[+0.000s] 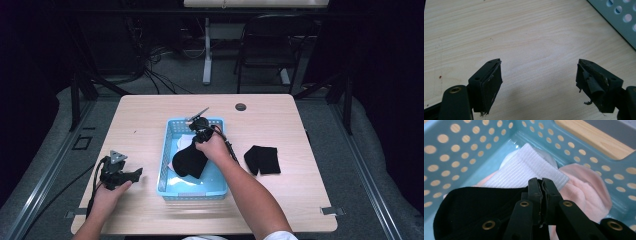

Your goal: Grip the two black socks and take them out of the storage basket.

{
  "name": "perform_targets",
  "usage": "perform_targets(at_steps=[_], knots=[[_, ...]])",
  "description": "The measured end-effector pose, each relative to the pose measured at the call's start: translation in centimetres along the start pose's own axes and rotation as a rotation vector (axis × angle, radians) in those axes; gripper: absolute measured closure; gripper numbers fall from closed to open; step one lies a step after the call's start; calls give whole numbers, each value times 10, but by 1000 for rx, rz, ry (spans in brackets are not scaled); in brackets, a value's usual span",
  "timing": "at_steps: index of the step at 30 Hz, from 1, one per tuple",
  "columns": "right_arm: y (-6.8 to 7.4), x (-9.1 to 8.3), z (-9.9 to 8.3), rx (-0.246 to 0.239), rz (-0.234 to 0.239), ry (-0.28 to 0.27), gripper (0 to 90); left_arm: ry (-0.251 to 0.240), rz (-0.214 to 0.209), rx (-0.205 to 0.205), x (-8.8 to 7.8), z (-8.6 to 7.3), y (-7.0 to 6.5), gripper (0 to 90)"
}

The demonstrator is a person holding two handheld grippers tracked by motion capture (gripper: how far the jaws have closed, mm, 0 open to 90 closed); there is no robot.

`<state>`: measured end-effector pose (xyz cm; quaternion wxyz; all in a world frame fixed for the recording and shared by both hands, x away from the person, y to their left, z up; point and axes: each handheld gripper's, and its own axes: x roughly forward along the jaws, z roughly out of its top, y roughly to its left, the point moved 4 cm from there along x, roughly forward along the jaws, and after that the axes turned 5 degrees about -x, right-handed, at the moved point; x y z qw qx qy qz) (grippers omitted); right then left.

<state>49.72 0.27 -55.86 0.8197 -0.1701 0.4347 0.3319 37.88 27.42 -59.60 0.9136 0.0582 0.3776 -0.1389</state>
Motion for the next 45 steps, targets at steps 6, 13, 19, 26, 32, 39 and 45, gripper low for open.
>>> perform_targets(at_steps=[6,13,19,26,32,39,45], knots=[[2,-8,0,-13,10,-38,868,2,1,1,0,0,0,208],[7,-27,3,-40,28,-93,870,0,3,1,1,0,0,208],[15,-50,6,-80,34,-149,871,2,2,2,0,0,0,208],[27,-88,10,-133,57,-226,871,0,4,0,1,0,-1,208],[35,-128,17,-183,38,-335,871,3,4,2,1,0,0,208],[35,-159,18,-206,1,-425,871,4,4,3,1,0,0,208],[32,-173,14,-201,-1,-457,872,4,5,2,1,0,0,208]])
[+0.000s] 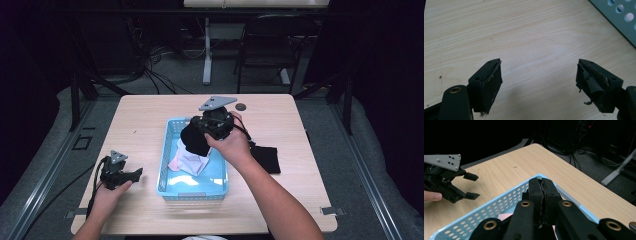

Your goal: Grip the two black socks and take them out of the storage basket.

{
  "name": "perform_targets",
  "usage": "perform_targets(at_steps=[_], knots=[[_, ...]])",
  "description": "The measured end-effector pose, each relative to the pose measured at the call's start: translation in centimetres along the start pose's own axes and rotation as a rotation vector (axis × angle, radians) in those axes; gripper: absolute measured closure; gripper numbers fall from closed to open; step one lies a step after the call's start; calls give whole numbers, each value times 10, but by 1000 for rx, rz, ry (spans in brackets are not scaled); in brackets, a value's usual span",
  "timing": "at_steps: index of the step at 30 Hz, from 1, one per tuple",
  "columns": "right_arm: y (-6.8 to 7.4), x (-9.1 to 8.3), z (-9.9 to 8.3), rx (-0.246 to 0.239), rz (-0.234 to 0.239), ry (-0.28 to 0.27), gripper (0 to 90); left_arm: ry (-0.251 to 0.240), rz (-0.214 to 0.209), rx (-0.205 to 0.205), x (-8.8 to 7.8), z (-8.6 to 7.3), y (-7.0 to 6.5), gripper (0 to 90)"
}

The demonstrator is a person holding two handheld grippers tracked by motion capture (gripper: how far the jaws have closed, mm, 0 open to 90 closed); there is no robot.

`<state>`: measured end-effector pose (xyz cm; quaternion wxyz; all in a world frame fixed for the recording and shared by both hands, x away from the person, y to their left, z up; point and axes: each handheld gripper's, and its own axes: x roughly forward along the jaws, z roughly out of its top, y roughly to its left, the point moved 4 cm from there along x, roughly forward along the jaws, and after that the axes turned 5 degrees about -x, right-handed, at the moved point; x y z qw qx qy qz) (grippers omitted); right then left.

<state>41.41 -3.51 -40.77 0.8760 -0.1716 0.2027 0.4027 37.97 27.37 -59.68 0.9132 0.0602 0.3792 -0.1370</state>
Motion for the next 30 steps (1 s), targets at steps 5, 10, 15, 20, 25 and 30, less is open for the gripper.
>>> perform_targets(at_steps=[5,10,15,20,25,30], knots=[[-1,-9,1,8,2,-22,871,2,1,2,0,0,0,208],[1,-22,2,1,2,-47,871,2,0,0,0,0,0,208],[-1,-39,1,2,-2,-76,871,2,1,0,0,0,0,208],[-10,-64,-5,16,-16,-97,871,2,2,1,0,0,0,208],[-20,-89,-17,29,-59,-109,871,2,3,0,0,0,0,208],[-29,-113,-31,33,-121,-121,871,5,4,3,0,-1,0,208]])
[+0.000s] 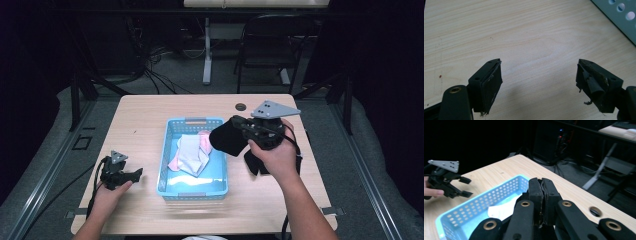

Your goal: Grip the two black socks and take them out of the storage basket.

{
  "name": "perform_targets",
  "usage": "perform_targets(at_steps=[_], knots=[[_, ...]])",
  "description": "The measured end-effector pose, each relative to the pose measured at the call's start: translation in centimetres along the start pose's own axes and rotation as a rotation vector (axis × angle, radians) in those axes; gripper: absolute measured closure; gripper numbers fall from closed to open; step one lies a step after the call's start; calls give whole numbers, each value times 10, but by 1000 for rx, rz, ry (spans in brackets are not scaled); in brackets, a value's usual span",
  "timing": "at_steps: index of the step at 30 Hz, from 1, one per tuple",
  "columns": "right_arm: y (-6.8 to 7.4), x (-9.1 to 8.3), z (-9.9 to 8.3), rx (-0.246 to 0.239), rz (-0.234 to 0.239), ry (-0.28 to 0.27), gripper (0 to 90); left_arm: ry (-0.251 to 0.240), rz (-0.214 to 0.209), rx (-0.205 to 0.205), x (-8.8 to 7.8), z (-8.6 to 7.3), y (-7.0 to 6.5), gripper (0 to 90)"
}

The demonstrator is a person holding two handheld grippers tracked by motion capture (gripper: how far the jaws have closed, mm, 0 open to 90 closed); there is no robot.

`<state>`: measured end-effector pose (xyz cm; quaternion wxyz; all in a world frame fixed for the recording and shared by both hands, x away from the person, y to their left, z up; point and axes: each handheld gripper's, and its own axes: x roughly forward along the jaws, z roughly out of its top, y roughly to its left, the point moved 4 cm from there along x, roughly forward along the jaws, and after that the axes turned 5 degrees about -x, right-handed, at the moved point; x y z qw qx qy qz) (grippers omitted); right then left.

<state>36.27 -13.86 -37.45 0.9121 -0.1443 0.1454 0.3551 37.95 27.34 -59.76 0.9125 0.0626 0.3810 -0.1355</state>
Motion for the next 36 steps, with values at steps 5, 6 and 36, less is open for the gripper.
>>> perform_targets(at_steps=[5,6,36], knots=[[-9,-18,-11,13,-46,-6,871,0,1,-1,0,0,0,208],[-10,-21,-13,16,-51,-6,871,0,1,-1,0,0,0,208],[-45,-1,-113,165,-153,160,870,1,0,2,0,0,0,208]])
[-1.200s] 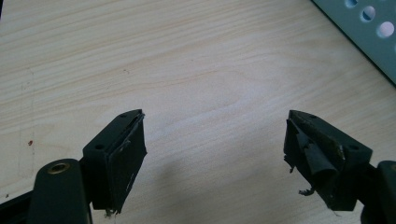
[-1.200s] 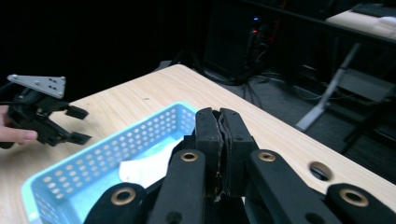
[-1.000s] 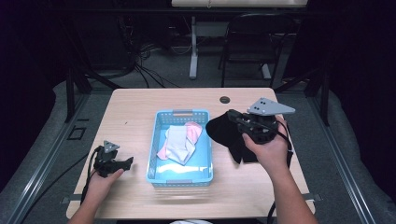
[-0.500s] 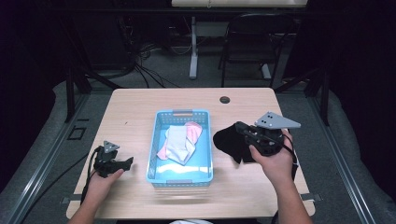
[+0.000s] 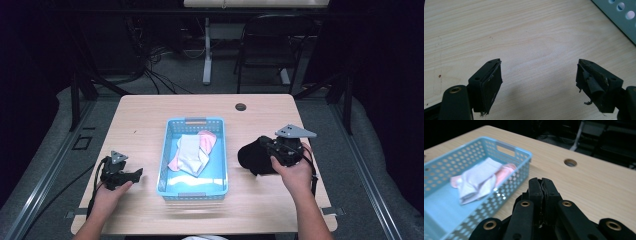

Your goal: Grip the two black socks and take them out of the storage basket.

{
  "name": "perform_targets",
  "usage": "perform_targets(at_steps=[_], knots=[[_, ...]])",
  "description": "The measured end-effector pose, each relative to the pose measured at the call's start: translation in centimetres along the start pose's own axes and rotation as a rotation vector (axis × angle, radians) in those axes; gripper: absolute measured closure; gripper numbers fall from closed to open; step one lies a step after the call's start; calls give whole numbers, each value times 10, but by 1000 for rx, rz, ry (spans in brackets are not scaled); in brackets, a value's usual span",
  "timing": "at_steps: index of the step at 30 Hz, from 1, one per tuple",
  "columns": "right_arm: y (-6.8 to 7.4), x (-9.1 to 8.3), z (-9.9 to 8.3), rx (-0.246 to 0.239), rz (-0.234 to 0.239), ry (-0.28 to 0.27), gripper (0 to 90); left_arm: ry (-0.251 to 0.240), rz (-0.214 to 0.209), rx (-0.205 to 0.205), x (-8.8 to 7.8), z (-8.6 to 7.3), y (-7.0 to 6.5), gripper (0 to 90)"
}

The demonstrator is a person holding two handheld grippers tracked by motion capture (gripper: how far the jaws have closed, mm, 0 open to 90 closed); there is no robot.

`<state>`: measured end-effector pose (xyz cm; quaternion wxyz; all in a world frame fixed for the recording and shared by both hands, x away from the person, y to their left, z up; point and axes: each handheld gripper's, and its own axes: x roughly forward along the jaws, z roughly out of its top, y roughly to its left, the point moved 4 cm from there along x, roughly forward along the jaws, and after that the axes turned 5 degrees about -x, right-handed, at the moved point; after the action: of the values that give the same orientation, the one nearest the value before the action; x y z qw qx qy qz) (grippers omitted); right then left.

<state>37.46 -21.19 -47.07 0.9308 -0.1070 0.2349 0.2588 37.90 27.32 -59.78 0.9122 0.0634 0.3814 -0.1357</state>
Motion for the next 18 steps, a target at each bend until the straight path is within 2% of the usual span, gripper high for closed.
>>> perform_targets(at_steps=[3,10,18], knots=[[-17,11,-15,63,-22,19,869,0,0,-1,0,0,0,208],[-46,29,-37,147,-86,47,869,4,2,3,1,0,0,208],[-59,35,-48,199,-101,46,867,3,7,-5,0,-1,1,208]])
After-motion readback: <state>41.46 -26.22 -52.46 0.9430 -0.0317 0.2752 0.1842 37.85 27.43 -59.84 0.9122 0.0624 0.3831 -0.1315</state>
